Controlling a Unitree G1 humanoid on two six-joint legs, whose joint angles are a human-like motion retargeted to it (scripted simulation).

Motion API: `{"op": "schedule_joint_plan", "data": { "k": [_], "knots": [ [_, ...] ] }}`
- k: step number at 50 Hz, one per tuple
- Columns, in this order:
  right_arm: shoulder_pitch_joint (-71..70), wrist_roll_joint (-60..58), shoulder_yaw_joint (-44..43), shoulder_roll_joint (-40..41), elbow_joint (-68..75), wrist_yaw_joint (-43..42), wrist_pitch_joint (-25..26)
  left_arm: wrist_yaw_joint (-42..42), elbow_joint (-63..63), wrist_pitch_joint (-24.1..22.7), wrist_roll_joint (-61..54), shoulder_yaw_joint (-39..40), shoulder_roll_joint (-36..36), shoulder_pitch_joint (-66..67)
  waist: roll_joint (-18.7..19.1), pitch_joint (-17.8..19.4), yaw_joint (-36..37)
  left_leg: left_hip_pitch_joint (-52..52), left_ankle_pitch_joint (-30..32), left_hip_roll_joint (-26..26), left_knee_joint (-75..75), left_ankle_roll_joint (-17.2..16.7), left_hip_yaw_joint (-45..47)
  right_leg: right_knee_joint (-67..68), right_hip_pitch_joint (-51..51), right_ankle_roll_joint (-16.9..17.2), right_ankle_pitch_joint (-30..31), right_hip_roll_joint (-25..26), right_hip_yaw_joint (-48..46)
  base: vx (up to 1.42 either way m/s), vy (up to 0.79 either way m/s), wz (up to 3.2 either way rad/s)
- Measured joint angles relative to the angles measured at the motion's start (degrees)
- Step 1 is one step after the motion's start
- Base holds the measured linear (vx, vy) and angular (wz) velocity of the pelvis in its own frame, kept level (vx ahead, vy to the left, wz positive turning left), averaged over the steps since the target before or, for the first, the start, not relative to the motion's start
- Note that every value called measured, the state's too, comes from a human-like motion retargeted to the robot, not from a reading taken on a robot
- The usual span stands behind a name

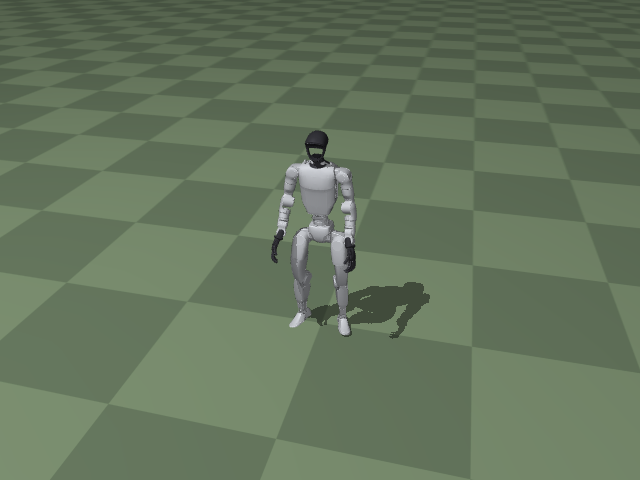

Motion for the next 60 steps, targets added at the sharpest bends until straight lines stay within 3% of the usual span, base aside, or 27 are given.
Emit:
{"op": "schedule_joint_plan", "data": {
  "k": [14, 30, 45, 60],
  "knots": [
    [-0.1, -0.1, -2.1, -0.8, -2.8, -0.1, -0.2, -0.2, 0.7, 0.3, -0.1, 0.6, 0.6, 0.2, -0.6, 0.5, -2.9, 0.4, -0.2, 0.5, -0.1, 0.1, 2.1, -0.4, -0.7, 0.5, 0.5, 0.8, 1.9, 0.0, -0.01, -0.08],
    [2.9, 3.0, -3.4, -0.1, 5.7, 1.3, 1.0, 0.3, -1.0, -0.7, -0.9, -0.6, 1.3, -5.0, -0.7, -0.7, 0.8, 0.4, -0.3, 1.4, -0.1, 0.1, 4.2, -0.7, -1.8, 0.6, 1.0, 2.1, 3.8, 0.0, -0.02, -0.12],
    [0.2, 0.1, -2.6, 0.5, -0.7, -0.8, 0.4, -0.4, -0.4, 1.1, 2.6, 2.3, 0.1, -1.9, -0.9, 0.9, -4.8, 1.7, -1.3, 1.1, 0.2, -0.1, 4.4, -0.4, -0.5, 0.6, 0.4, 1.6, 3.8, 0.0, 0.0, 0.0],
    [1.0, 0.9, -1.8, 0.2, -1.9, -0.2, -0.2, -0.8, -0.3, 0.5, 2.1, 1.5, 0.3, -0.6, -0.6, 0.4, -3.1, 1.9, -1.5, 1.8, 0.0, 0.0, 5.5, -0.7, -0.9, 0.6, 0.5, 2.6, 4.7, 0.0, 0.0, -0.02]
  ]
}}
